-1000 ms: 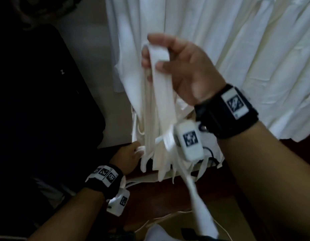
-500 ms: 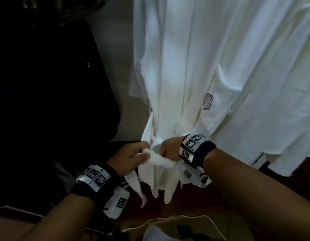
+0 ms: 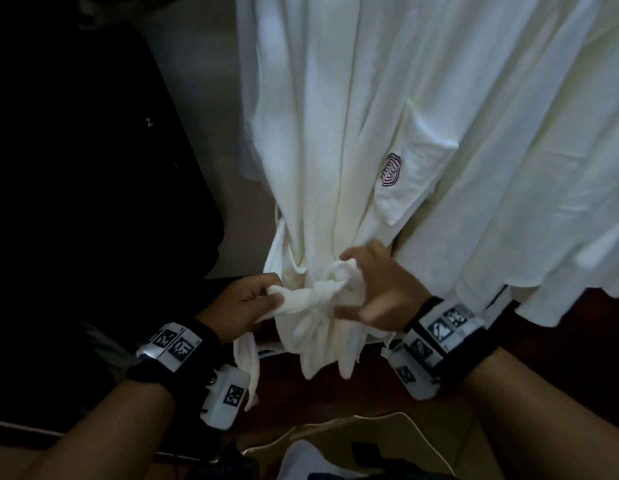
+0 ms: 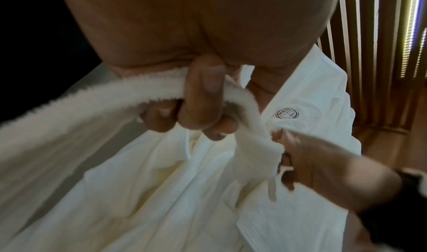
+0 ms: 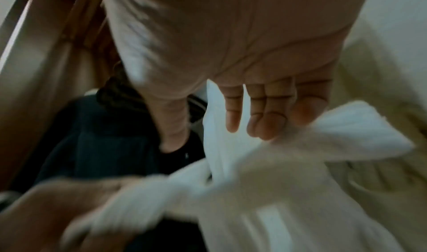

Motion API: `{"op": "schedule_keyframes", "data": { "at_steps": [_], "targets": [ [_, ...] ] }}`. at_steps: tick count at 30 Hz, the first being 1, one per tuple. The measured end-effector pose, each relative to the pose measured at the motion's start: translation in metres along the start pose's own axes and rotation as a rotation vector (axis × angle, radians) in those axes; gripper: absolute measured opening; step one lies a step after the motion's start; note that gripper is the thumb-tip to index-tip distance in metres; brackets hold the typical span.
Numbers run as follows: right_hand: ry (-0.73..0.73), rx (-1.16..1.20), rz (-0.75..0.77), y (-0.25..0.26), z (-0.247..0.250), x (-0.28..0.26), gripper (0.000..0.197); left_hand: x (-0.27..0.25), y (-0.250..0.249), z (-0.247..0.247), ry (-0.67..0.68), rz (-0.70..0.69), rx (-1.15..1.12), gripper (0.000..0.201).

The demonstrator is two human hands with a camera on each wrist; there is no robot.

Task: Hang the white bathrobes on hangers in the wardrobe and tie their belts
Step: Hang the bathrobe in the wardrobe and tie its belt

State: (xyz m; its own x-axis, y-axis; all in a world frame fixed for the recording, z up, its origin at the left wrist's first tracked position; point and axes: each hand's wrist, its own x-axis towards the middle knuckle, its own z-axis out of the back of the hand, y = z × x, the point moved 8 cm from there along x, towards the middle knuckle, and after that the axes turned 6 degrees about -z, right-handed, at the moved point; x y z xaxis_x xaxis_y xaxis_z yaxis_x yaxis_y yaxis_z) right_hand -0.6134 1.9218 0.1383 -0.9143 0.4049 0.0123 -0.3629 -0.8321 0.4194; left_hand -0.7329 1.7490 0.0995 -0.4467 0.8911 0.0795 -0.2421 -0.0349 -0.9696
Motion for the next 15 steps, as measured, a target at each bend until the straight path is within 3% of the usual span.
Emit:
{"op": "schedule_keyframes", "data": {
  "at_steps": [1, 5, 11, 13, 15],
  "targets": [
    [0.002, 0.015, 0.041, -0.002, -0.009, -0.006, 0.084, 0.001, -0.001, -0.001, 0.003, 0.001, -0.007, 0.038],
    [-0.114, 0.150, 0.043, -0.011, -0.010, -0.003, 0.049, 0.004, -0.009, -0.005, 0.035, -0.015, 0.042, 0.021],
    [-0.116, -0.204, -0.079, -0.005, 0.003, 0.013, 0.032, 0.003, -0.019, -0.012, 0.064, -0.016, 0.085, 0.023],
    [-0.110, -0.244, -0.090, -0.002, 0.013, 0.019, 0.026, 0.002, -0.018, -0.011, 0.064, -0.008, 0.105, 0.020],
    [-0.207, -0.203, -0.018, 0.014, 0.032, 0.023, 0.029, 0.001, -0.020, -0.010, 0.062, -0.027, 0.186, 0.021]
  ]
}}
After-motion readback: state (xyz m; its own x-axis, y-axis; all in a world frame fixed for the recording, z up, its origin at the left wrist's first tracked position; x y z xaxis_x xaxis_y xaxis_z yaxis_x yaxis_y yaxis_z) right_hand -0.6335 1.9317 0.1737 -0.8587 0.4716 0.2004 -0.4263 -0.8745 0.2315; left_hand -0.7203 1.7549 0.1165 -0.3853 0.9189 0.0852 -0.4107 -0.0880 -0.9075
